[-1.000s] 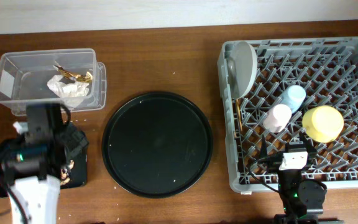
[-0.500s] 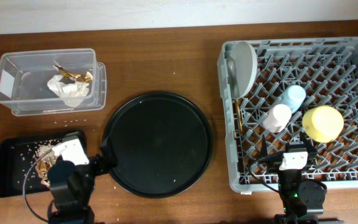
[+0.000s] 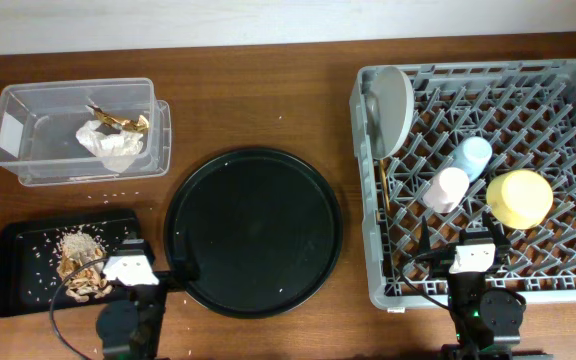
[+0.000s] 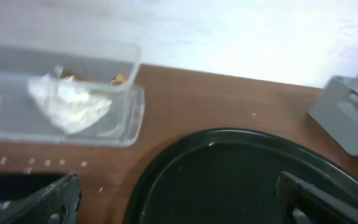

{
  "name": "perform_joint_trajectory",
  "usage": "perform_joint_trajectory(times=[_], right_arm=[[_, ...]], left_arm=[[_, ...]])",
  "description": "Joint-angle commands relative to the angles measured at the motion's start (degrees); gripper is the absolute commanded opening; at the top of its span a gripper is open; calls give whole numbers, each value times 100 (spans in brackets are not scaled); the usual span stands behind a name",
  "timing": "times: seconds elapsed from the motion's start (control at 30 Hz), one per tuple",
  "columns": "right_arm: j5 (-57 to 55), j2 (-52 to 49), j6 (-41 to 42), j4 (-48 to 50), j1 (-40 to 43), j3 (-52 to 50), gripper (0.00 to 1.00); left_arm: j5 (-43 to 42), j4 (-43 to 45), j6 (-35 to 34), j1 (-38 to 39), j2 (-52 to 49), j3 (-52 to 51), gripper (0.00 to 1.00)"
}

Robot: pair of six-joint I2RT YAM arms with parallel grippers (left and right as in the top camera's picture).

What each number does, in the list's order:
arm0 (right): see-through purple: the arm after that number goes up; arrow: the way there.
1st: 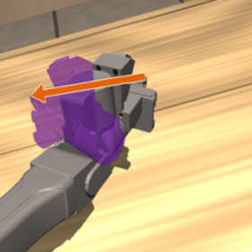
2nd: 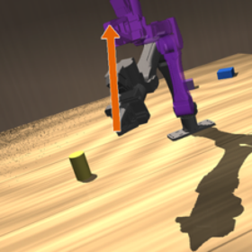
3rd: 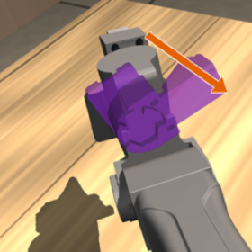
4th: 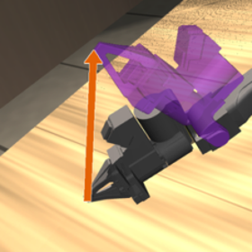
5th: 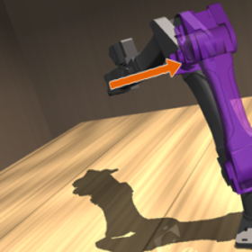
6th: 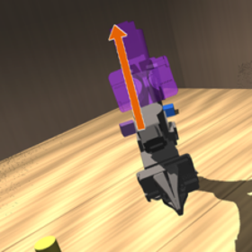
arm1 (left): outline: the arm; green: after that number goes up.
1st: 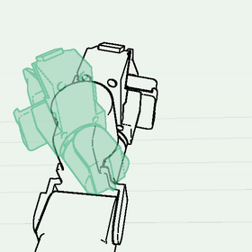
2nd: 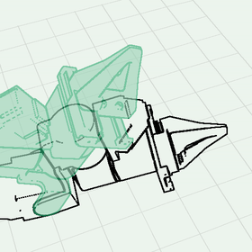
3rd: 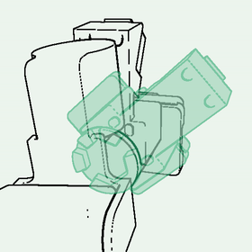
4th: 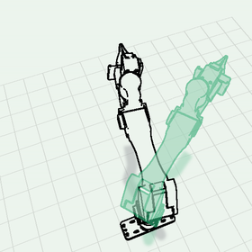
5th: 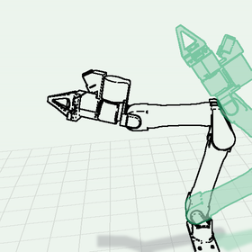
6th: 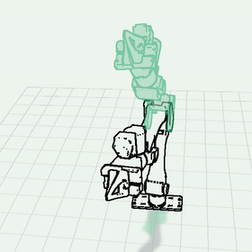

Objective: Sort waste into correct bins and load items into the dishwasher rack

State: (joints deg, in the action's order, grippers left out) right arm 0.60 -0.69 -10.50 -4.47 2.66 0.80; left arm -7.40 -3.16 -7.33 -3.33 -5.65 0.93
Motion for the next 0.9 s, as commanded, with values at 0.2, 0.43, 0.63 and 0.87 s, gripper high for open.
perform_joint_trajectory(times=[0.2, 0.43, 0.63, 0.87], right_arm=[[-70, 50, 24, -15, 42, -48, 99], [-68, 50, 24, -15, 42, -48, 99], [-68, 50, 24, -15, 42, -48, 99], [-70, 50, 24, -15, 42, -48, 99]], left_arm=[[302, -122, 697, 321, 538, -42, 99], [717, -179, 848, 317, 538, -42, 99], [658, -179, 914, 317, 538, -42, 99], [721, -164, 1091, 317, 535, -42, 99]])
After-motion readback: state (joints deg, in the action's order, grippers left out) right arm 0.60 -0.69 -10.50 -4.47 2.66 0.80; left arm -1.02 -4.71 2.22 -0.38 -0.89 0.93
